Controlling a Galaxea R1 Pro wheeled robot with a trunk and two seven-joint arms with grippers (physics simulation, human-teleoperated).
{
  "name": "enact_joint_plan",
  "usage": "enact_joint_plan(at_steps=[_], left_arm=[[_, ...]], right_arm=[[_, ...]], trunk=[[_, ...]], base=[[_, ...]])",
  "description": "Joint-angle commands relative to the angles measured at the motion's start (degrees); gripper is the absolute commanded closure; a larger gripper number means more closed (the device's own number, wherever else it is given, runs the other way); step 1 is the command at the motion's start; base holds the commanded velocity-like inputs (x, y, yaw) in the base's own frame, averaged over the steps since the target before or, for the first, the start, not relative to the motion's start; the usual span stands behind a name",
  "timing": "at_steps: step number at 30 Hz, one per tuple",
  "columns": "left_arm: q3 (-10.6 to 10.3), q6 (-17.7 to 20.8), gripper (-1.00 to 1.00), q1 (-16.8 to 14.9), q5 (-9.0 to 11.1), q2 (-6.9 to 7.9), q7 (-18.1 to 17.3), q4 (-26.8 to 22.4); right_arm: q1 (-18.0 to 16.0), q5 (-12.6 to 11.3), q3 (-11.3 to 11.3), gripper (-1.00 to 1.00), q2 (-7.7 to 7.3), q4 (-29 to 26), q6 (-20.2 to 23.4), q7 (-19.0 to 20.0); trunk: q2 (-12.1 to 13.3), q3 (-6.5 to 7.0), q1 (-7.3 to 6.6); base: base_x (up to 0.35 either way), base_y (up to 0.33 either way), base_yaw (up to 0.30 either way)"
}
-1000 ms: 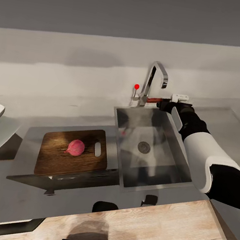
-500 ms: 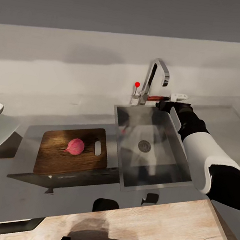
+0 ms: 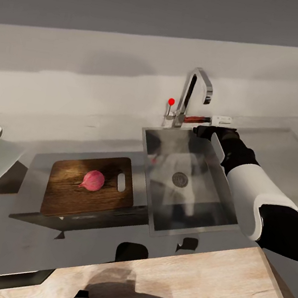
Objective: In the kitchen, take the Vidalia onion out of the sink, dice it on the chopping board with the paring knife, put the diced onion into the bowl on the countertop, then place both the paring knife and the chopping board into the sink.
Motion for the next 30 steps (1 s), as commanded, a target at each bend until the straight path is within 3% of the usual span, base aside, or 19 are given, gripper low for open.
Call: enact_joint_plan(at_steps=[1,12,26,30], left_arm=[[-0.5,-0.4,-1.00,-0.1,0.4,-0.05,0.1,0.2],[-0.5,-0.4,-1.00,-0.1,0.4,-0.07,0.1,0.2],[-0.5,-0.4,-1.00,-0.1,0.4,-0.43,0.1,0.2],[-0.5,-0.5,-1.00,-0.1,0.3,-1.90,0.1,0.2]], right_arm=[[0.0,-0.2,0.3,-1.00,-0.04,-0.1,0.3,-0.2],[0.0,-0.5,0.1,-1.00,-0.21,-3.9,0.3,-0.2],[0.0,-0.5,-0.2,-1.00,0.04,-4.4,0.1,-0.6],[0.0,-0.6,-1.0,-1.00,0.00,-3.6,-3.9,-0.9]], trunk=[[-0.1,-0.10,0.03],[-0.1,-0.16,0.03],[-0.1,-0.16,0.03],[-0.1,-0.16,0.03]], base=[[0.000,0.000,0.000],[0.000,0.000,0.000],[0.000,0.000,0.000],[0.000,0.000,0.000]])
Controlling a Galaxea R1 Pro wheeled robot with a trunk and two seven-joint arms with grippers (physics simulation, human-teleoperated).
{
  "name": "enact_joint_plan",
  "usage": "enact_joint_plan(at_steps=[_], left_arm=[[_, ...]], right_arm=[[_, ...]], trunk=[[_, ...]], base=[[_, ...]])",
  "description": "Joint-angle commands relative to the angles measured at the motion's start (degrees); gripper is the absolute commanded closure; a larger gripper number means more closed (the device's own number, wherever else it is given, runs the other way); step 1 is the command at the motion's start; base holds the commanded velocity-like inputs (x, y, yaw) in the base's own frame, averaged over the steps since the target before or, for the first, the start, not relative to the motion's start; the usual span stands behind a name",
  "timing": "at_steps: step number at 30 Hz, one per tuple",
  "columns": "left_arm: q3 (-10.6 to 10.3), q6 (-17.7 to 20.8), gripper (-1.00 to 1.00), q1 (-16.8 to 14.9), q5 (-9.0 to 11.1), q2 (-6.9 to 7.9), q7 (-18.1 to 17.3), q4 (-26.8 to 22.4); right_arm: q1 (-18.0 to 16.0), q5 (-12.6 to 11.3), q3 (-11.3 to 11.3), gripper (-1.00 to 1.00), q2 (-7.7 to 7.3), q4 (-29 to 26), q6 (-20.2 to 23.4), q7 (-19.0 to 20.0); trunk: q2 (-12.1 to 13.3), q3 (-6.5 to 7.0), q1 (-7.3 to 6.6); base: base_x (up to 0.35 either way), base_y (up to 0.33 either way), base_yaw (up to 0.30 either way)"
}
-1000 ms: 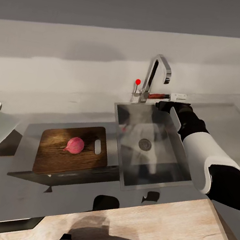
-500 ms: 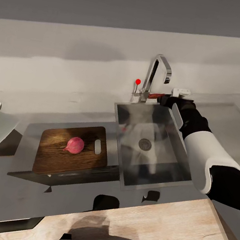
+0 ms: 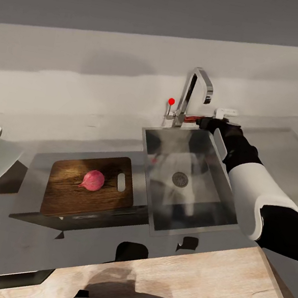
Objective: In the kitchen, take the Vidalia onion out of the sink, dice it on the chopping board with the paring knife, put the diced onion into the bowl on the countertop, then place both the paring knife and the chopping board into the sink.
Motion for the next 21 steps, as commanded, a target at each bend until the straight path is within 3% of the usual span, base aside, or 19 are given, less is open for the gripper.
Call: enact_joint_plan(at_steps=[1,8,15,21], left_arm=[[-0.5,-0.4,-1.00,-0.1,0.4,-0.19,0.1,0.3],[-0.5,-0.5,-1.00,-0.1,0.4,-0.58,0.1,0.3],[-0.5,-0.5,-1.00,-0.1,0.4,-0.44,0.1,0.3],[-0.5,-0.5,-1.00,-0.1,0.4,-0.42,0.1,0.3]], right_arm=[[0.0,-0.2,0.1,-1.00,-0.03,0.0,0.0,-0.3],[0.0,-1.5,-1.6,-1.00,0.09,0.1,-1.3,-2.3],[0.0,-3.0,-1.7,-1.00,0.20,0.1,-1.4,-3.4],[0.0,-3.3,-1.6,-1.00,1.16,0.1,-1.4,-3.5]], trunk=[[-0.1,-0.07,0.03],[-0.1,-0.07,0.03],[-0.1,-0.07,0.03],[-0.1,-0.07,0.03]], base=[[0.000,0.000,0.000],[0.000,0.000,0.000],[0.000,0.000,0.000],[0.000,0.000,0.000]])
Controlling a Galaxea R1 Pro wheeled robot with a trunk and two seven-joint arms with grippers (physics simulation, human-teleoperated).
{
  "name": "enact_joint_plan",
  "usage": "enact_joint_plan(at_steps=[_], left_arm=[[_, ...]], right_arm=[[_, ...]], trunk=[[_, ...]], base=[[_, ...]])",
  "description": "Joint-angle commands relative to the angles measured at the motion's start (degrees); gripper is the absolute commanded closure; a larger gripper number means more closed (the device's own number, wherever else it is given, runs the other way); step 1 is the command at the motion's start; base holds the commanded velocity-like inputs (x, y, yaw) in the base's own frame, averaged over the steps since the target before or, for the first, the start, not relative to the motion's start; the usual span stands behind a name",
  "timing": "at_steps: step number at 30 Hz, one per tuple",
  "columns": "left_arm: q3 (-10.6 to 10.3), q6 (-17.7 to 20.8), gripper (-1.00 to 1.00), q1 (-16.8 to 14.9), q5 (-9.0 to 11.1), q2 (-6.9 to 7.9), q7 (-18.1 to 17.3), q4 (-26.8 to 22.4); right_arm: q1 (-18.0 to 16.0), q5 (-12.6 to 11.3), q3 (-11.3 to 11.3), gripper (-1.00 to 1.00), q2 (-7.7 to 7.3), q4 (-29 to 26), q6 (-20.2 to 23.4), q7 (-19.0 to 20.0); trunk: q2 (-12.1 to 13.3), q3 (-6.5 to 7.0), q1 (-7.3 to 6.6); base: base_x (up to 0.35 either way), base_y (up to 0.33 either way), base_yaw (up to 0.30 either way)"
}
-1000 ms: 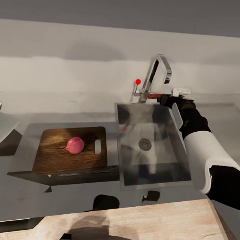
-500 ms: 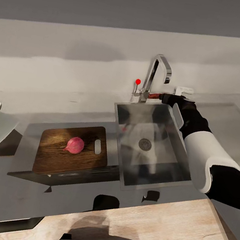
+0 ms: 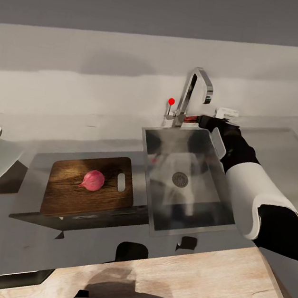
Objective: In the kitchen, take the Vidalia onion out of the sink, dice it on the chopping board with the paring knife, put the diced onion into the bowl on the countertop, then place both the paring knife and the chopping board into the sink.
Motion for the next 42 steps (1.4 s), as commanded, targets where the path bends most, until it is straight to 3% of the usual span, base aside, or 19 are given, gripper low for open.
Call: enact_joint_plan(at_steps=[1,18,42], left_arm=[[-0.5,-0.4,-1.00,-0.1,0.4,-0.11,0.1,0.2],[-0.5,-0.8,-1.00,-0.1,0.4,0.00,0.1,0.1],[-0.5,-1.0,-1.00,-0.1,0.4,0.27,0.1,0.1]], right_arm=[[0.0,-0.5,0.2,-1.00,0.13,0.0,0.2,-0.4],[0.0,-0.3,0.4,-1.00,1.44,-0.1,0.2,-0.2],[0.0,-0.2,0.5,-1.00,1.64,-0.7,0.2,0.0]], trunk=[[-0.1,-0.07,0.03],[-0.1,-0.07,0.03],[-0.1,-0.07,0.03]], base=[[0.000,0.000,0.000],[0.000,0.000,0.000],[0.000,0.000,0.000]])
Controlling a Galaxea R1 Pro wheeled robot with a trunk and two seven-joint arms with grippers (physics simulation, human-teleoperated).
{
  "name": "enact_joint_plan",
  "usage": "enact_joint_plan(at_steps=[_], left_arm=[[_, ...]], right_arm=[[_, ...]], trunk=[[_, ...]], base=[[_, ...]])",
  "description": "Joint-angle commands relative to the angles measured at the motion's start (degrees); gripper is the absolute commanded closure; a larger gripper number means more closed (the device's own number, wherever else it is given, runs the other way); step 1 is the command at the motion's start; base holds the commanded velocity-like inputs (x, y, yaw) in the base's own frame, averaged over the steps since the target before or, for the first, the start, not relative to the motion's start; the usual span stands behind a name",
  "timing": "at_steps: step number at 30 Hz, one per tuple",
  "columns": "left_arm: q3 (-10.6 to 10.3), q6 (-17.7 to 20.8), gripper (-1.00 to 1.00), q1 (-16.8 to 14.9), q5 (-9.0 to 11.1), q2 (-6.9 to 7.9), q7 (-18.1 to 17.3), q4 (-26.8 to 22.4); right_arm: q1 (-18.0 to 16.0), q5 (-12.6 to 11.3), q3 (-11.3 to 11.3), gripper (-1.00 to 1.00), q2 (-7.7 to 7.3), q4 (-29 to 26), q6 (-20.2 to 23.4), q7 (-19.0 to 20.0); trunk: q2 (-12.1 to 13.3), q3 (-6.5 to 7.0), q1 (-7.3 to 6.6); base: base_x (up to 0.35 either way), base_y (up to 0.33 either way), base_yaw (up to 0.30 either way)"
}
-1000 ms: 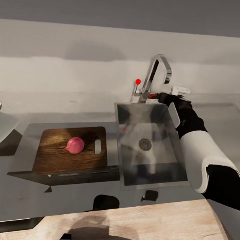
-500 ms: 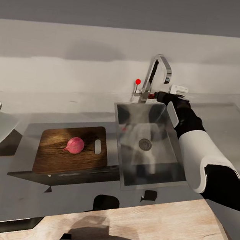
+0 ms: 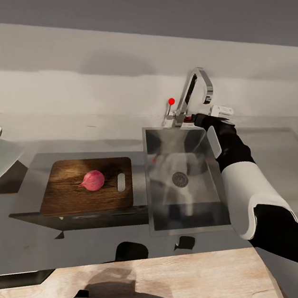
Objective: In the kitchen, take the Vidalia onion out of the sink, dice it on the chopping board with the paring knife, put the diced onion into the bowl on the countertop, then place both the paring knife and the chopping board into the sink.
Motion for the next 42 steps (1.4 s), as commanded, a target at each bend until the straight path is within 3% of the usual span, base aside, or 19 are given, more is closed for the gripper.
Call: enact_joint_plan(at_steps=[1,42], left_arm=[[-0.5,-0.4,-1.00,-0.1,0.4,-0.07,0.1,0.2],[-0.5,-0.4,-1.00,-0.1,0.4,-0.37,0.1,0.2]], right_arm=[[0.0,-0.5,0.2,-1.00,-0.02,-0.1,0.3,-0.4],[0.0,-0.5,0.3,-1.00,-0.02,0.1,0.3,-0.5]], trunk=[[-0.1,-0.07,0.03],[-0.1,-0.07,0.03]], base=[[0.000,0.000,0.000],[0.000,0.000,0.000]])
